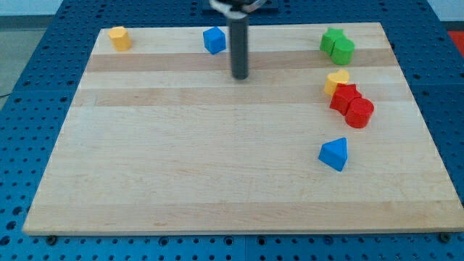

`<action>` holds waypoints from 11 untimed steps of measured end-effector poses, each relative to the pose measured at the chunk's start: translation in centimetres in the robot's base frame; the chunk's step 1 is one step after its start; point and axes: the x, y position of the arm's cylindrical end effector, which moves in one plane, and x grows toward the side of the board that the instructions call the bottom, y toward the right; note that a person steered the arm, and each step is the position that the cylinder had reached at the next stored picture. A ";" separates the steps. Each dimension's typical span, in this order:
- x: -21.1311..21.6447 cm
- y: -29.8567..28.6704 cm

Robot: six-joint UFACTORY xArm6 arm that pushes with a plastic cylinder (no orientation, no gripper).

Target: Separate the green blocks

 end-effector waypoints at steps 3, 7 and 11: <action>-12.4 11.4; -2.4 7.9; -7.7 25.0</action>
